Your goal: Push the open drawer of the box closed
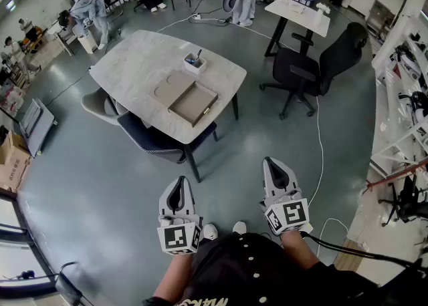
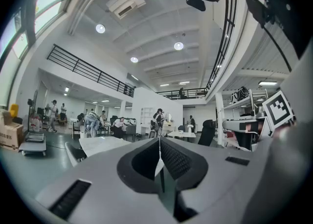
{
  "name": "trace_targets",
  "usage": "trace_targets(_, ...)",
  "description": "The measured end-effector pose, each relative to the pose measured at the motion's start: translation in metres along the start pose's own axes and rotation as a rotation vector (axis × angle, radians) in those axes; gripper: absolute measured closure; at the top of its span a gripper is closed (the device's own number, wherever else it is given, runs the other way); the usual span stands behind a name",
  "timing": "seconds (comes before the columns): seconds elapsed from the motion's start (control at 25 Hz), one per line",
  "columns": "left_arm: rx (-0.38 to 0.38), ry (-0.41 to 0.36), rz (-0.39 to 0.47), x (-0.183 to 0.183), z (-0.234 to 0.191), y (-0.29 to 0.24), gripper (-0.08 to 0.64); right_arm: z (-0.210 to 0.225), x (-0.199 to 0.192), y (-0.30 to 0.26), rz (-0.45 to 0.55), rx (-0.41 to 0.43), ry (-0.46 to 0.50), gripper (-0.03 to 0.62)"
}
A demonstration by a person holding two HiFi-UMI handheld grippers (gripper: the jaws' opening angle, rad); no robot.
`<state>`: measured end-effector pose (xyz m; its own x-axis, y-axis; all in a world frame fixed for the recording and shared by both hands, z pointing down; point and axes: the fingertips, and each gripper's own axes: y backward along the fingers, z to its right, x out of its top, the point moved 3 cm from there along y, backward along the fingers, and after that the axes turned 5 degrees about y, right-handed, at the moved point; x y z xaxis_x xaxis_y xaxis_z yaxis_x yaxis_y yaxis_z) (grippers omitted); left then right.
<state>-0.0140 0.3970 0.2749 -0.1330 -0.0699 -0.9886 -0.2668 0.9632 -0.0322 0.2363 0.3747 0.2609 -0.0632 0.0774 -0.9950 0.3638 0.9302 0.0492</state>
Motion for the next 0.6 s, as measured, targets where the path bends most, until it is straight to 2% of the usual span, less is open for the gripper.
trace_targets(0.6,-0.013,0.015,-0.015,-0.003,-0.011,-0.008,0.541,-0.012,-0.001,-0.01,0.001,0.014,0.006,0.595)
